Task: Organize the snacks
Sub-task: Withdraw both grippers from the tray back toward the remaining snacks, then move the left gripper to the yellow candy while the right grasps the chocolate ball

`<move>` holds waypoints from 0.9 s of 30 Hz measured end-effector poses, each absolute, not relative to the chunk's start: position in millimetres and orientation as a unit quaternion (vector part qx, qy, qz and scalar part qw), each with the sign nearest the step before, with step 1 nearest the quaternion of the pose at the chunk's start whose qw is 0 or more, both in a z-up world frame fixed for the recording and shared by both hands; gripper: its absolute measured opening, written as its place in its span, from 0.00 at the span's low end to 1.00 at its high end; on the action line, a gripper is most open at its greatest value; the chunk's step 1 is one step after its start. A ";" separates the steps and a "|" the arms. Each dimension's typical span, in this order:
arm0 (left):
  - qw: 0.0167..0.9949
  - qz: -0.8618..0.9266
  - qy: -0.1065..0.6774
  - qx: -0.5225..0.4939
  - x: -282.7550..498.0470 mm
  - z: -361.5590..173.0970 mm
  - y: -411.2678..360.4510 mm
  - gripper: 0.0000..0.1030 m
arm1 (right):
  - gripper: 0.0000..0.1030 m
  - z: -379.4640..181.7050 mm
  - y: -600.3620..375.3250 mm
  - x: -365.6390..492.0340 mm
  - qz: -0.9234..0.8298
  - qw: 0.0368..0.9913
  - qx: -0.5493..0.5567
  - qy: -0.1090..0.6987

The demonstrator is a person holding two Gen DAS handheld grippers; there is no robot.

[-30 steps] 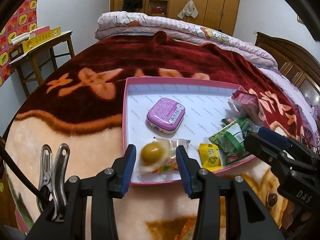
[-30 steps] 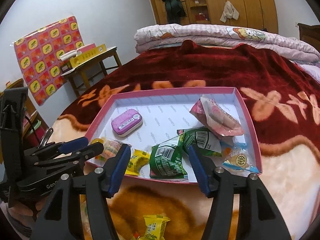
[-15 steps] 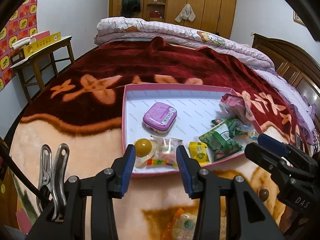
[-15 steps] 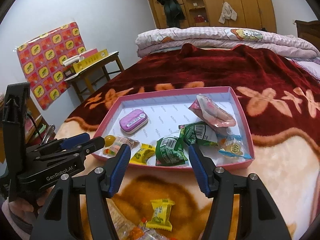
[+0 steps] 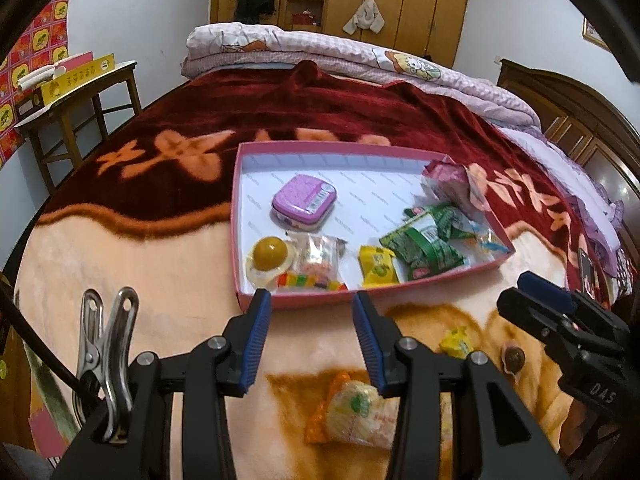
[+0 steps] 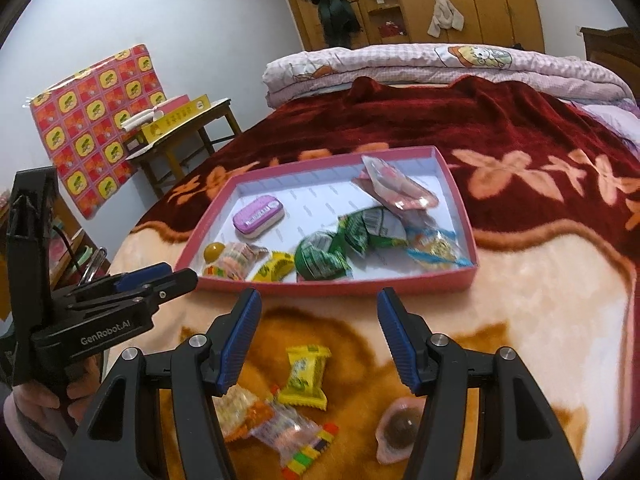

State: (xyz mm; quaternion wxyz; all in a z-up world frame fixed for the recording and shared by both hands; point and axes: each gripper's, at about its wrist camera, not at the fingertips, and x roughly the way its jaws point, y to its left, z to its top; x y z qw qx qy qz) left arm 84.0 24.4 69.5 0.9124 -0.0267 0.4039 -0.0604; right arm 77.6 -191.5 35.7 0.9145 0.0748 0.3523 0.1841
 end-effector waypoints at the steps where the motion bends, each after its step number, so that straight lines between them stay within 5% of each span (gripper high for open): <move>1: 0.912 -0.062 0.405 -0.026 83.5 69.0 23.5 0.43 | 0.60 33.9 -192.9 76.1 0.182 0.914 0.075 0.355; 27: 0.893 -0.109 0.436 -0.010 58.0 60.7 -20.7 0.43 | 0.60 6.1 -226.9 47.9 0.148 0.902 0.062 0.400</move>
